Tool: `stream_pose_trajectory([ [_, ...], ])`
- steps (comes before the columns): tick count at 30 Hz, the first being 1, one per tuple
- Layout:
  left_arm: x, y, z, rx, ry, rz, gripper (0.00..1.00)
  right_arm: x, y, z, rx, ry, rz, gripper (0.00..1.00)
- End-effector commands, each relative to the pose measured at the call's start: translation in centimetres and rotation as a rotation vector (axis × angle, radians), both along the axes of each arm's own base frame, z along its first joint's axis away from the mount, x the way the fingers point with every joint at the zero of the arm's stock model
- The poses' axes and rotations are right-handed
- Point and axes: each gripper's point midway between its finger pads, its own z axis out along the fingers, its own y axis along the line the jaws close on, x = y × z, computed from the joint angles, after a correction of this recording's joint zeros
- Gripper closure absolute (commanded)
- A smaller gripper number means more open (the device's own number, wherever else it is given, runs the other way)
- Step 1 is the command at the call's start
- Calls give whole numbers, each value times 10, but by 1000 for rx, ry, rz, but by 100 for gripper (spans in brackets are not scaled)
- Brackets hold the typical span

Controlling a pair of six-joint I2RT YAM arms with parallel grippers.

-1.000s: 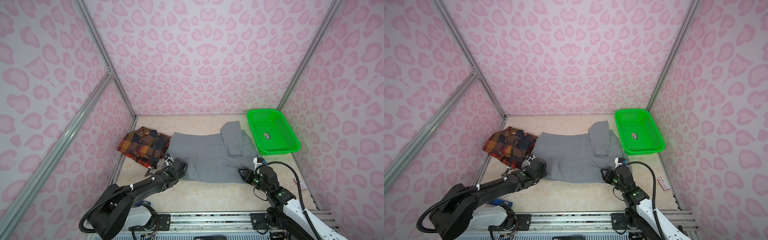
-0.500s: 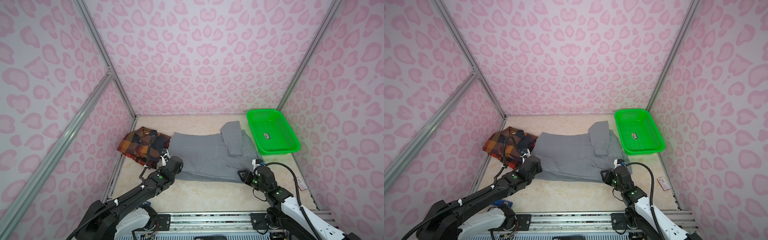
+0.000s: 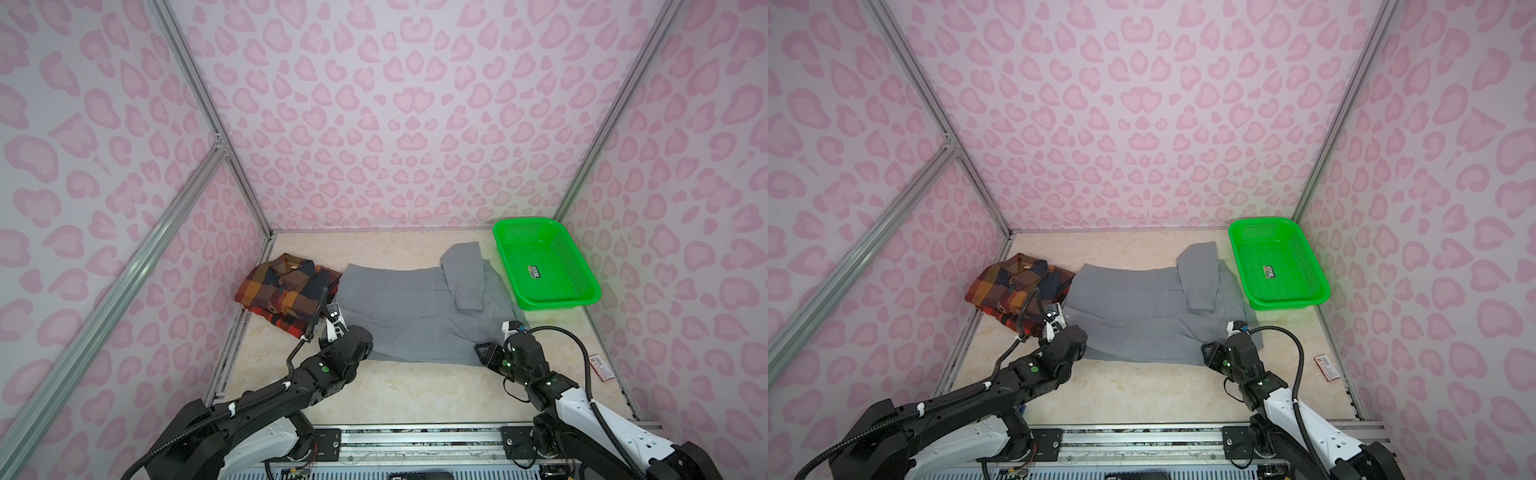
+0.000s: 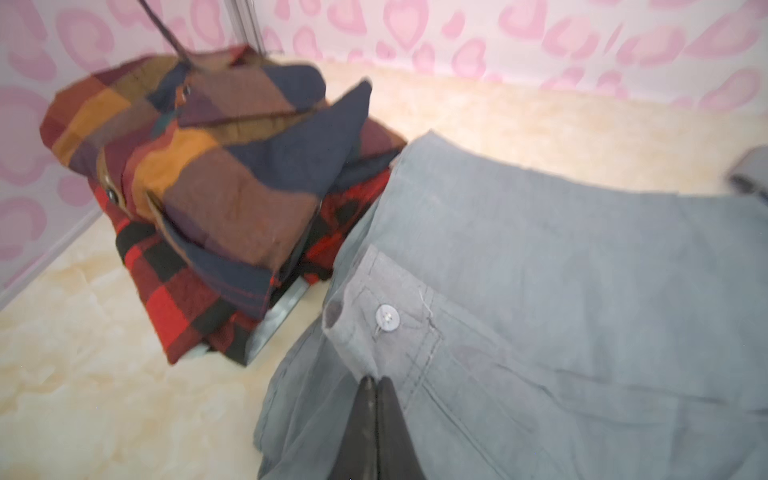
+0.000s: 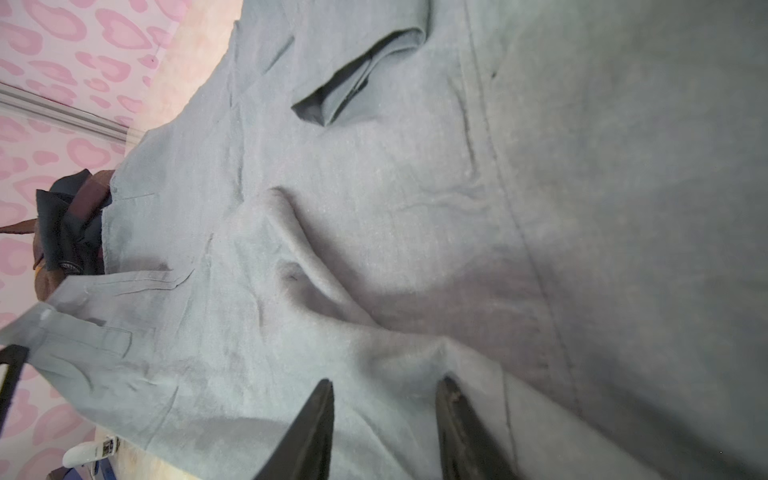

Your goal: Fold and stack the long sleeve shirts

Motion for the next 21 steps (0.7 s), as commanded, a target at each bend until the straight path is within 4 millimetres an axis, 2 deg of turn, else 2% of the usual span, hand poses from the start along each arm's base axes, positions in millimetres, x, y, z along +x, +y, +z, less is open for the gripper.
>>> stream_pose_trajectory([
  [1, 21, -14, 57, 12, -154, -17, 96, 4, -3, 5, -12, -24, -15, 59],
  [4, 36, -29, 81, 28, -225, -58, 96, 4, -5, 7, -9, -29, -21, 59],
  [7, 46, -36, 80, 27, -246, -75, 96, 3, -7, 5, -10, -27, -31, 59],
  [12, 44, -25, 44, -7, -227, -30, 96, -2, -11, -1, -9, -16, -41, 59],
  [19, 9, 9, -22, -109, -109, 78, 96, -8, -17, -7, -7, -8, -53, 59],
  [21, 4, 10, -36, -126, -76, 74, 96, -9, -18, -8, -3, -9, -58, 59],
])
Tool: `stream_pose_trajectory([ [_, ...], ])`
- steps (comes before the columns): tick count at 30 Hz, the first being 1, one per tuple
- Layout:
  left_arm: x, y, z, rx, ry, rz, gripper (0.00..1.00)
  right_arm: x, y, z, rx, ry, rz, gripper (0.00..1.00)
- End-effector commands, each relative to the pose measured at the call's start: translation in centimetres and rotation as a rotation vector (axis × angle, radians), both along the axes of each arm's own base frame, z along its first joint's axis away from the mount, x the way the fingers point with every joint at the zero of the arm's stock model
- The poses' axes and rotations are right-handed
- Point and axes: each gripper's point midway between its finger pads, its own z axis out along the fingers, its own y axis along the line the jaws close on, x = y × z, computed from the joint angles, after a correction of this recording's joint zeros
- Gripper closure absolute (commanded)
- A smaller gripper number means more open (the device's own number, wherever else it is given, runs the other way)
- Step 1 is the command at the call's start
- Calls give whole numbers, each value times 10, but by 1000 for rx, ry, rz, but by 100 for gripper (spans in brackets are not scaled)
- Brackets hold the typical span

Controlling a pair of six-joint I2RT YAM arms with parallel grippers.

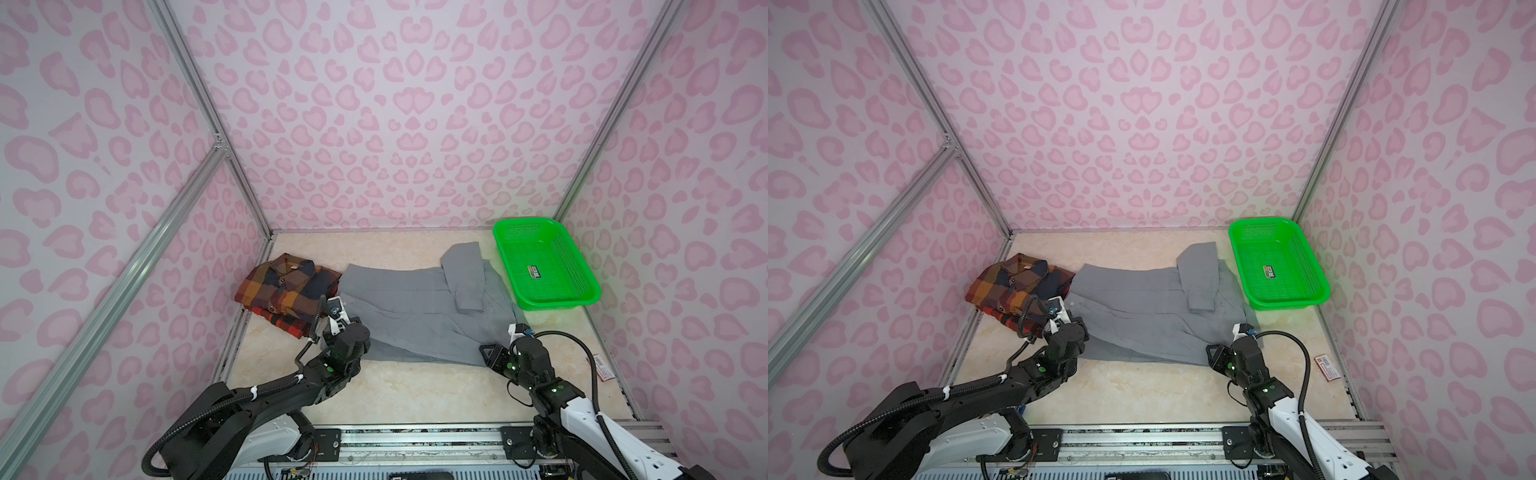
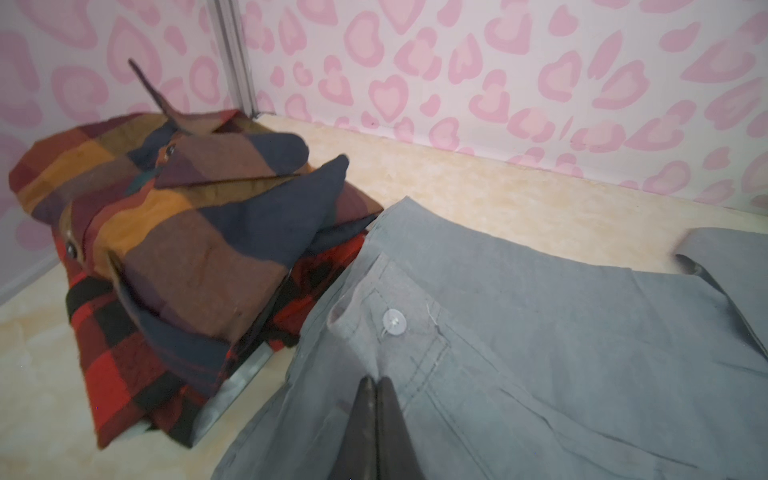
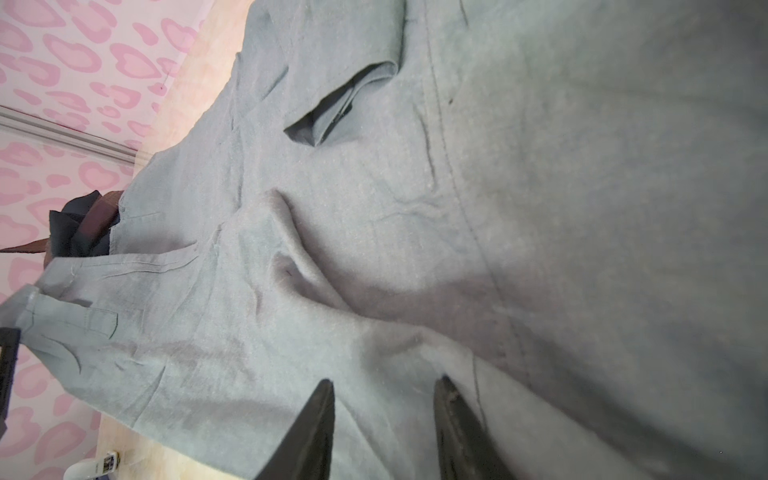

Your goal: Fold and stack the long sleeve shirts

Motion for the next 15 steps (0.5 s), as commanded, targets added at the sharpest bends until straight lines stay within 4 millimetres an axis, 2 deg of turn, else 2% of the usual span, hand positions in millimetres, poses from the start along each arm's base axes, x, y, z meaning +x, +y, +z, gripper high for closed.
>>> stream_pose_trajectory([
  [1, -10, 6, -23, -94, 43, 45, 96, -4, -3, -6, -5, 15, -8, 59],
  [3, -11, 6, -31, -100, 78, 51, 96, -4, -3, -6, -4, 15, -11, 60],
  [5, -12, 6, -37, -93, 100, 58, 88, -4, -3, -5, 0, 17, -8, 60],
  [7, -15, 10, -38, -99, 106, 80, 75, -4, -2, -3, 2, 19, -8, 59],
  [9, -19, 16, -35, -107, 104, 104, 54, -4, -2, 1, 8, 16, -8, 59],
  [12, -24, 24, -23, -106, 103, 127, 39, -4, -7, 8, 5, 32, -38, 60],
  [15, -23, 23, 2, -127, 77, 109, 33, -3, -14, 20, 8, 45, -75, 60],
])
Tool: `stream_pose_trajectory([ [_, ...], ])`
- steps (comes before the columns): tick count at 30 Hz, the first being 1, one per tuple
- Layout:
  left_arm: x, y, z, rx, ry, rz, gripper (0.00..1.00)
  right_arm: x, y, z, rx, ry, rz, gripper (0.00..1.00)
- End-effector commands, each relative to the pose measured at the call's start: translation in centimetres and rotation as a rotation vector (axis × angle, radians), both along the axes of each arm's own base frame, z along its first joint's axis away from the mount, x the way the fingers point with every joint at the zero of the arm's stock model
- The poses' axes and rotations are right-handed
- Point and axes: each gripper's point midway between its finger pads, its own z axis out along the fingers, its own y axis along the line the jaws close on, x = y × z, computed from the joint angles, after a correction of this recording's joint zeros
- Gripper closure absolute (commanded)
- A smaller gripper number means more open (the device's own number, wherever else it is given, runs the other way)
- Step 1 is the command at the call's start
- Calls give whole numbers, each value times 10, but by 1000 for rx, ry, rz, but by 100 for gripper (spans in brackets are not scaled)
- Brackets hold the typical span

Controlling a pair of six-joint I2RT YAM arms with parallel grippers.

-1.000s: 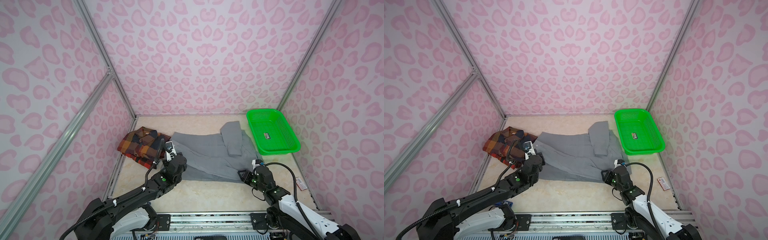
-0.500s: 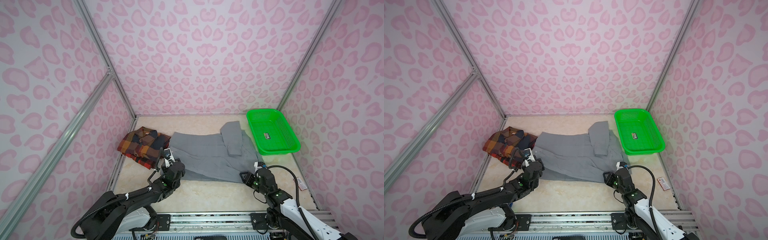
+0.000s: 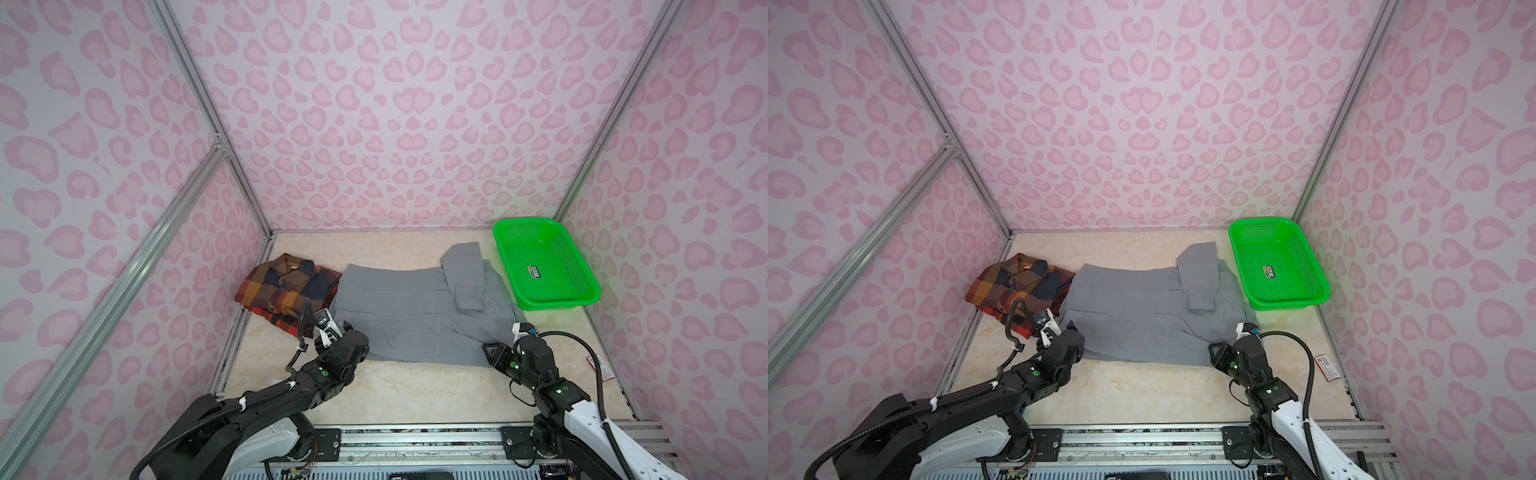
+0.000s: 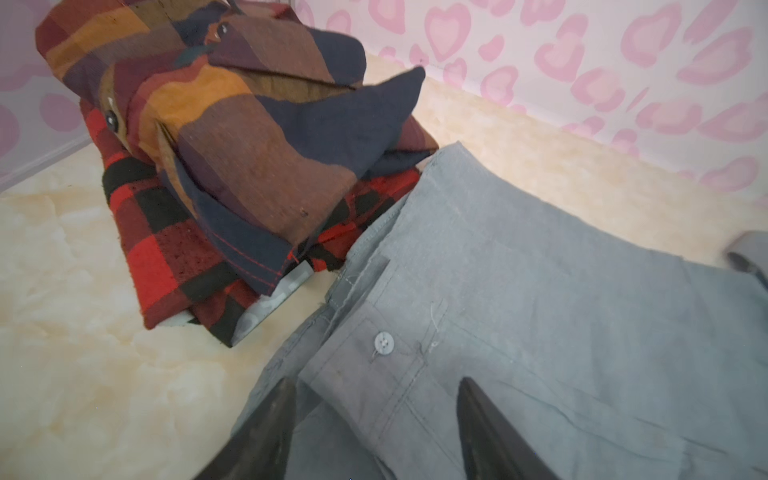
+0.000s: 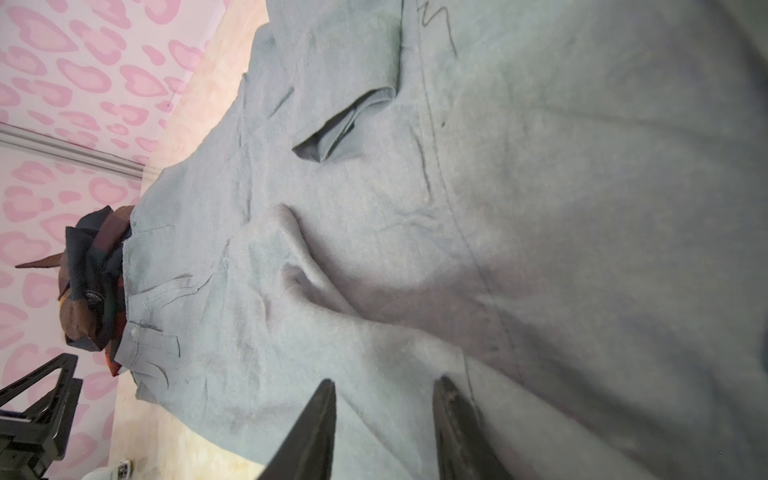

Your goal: Fold and stack the long sleeve shirts

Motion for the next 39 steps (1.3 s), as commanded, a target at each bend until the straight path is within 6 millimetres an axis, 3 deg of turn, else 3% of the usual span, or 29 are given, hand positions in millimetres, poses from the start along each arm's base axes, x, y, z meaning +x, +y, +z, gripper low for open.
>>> stream_pose_trajectory([
  [1, -3, 4, 18, 7, 4, 6, 33, -4, -13, 6, -20, 52, -67, 60],
  [4, 4, -7, 29, -14, 37, -37, 32, -2, -31, 18, -79, 83, -136, 61],
  [7, 13, -18, 25, -32, 99, -58, 26, 5, -30, 23, -86, 110, -113, 61],
  [14, 30, -40, -13, -99, 254, -140, 26, -1, -21, -19, -68, 305, -70, 62],
  [19, 30, -38, -54, -111, 374, -133, 26, -6, -43, -40, -119, 352, -163, 61],
  [23, 19, -36, -82, -126, 453, -114, 27, -16, -65, -47, -171, 417, -237, 60],
  [28, -4, -24, -106, -163, 527, -50, 29, -25, -77, -46, -195, 440, -270, 60],
  [32, -27, -15, -117, -208, 566, -10, 30, -34, -80, -43, -199, 447, -279, 60],
  [39, -71, -18, -126, -217, 642, -19, 31, -53, -73, -34, -162, 450, -255, 60],
])
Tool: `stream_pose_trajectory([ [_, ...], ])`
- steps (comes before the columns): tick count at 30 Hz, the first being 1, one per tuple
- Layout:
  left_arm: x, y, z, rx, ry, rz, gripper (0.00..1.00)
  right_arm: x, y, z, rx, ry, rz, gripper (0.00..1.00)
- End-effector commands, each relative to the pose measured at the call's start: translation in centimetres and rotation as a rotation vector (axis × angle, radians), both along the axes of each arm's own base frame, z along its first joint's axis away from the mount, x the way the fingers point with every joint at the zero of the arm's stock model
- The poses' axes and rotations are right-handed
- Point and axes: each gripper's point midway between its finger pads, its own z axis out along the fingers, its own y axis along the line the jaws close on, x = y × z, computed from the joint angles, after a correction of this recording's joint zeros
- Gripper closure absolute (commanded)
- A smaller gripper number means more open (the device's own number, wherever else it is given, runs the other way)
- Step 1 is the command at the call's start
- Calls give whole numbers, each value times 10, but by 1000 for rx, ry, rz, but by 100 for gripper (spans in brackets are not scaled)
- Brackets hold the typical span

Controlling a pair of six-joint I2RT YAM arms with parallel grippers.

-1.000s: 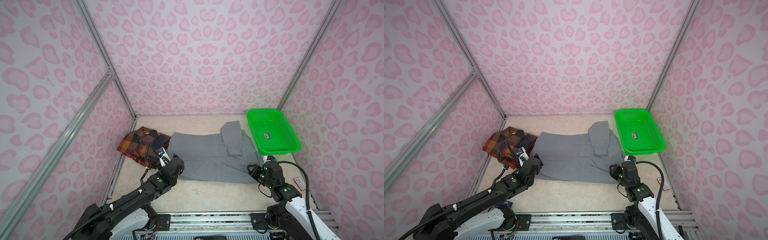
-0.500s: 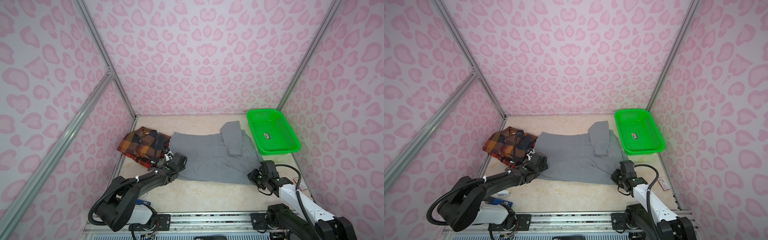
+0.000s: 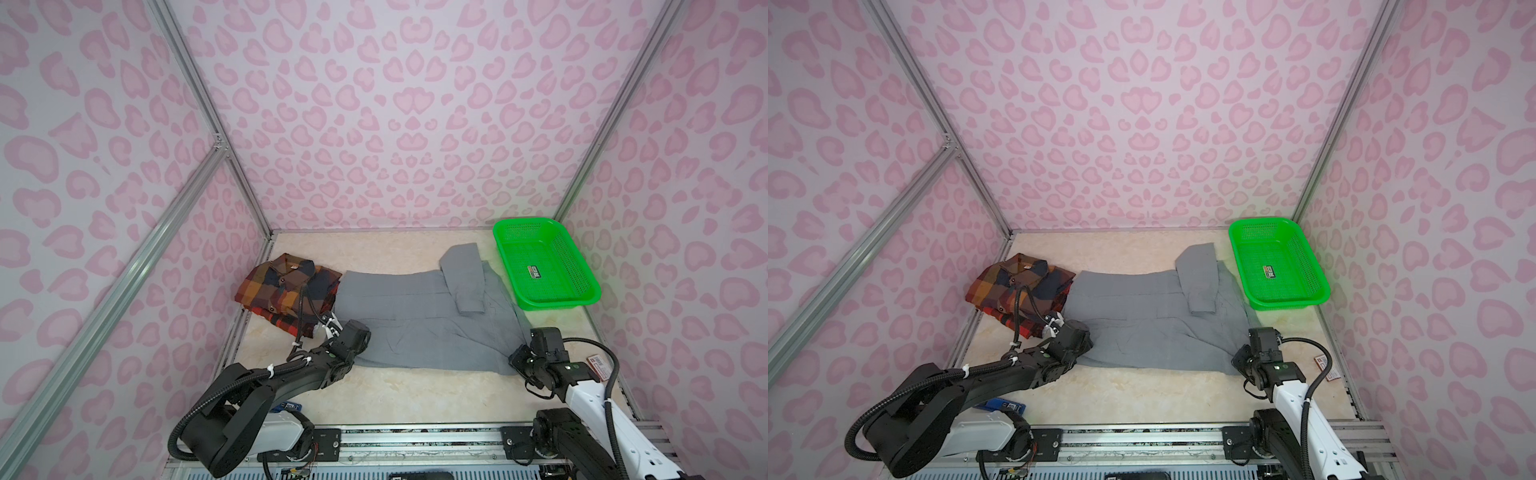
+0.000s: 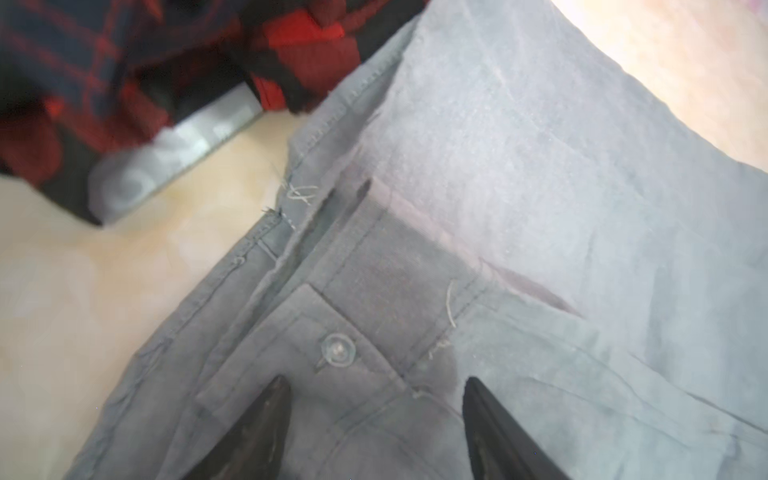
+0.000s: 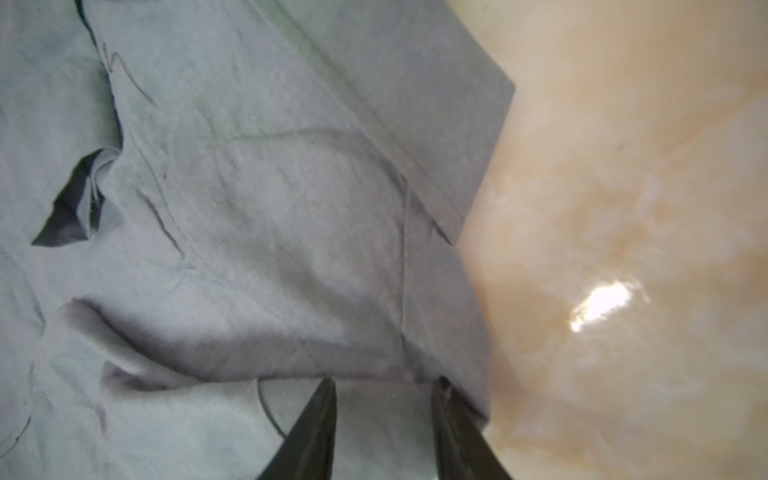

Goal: Fold and stack the long sleeve shirts
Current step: 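Draw both grippers back toward the robot over the folded shirt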

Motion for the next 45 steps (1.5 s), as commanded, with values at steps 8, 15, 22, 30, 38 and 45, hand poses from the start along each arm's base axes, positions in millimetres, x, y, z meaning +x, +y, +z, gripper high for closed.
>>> stream_pose_trajectory([
  [8, -46, 14, 21, -5, 115, 21, 23, -4, 6, 55, -42, -105, 62, 56],
  [15, 23, 13, 100, 22, 12, -26, 14, 63, 59, 109, -77, -157, 338, 53],
  [22, 81, 30, 133, 92, 17, -6, 9, 125, 105, 103, -170, -136, 502, 49],
  [30, 142, 40, 89, 167, 157, -4, 10, 168, 120, 56, -254, 21, 595, 47],
  [38, 186, 45, 61, 250, 222, -36, 12, 185, 125, 31, -371, 64, 616, 46],
  [45, 196, 50, 40, 310, 261, -52, 13, 189, 128, 7, -412, 104, 627, 50],
])
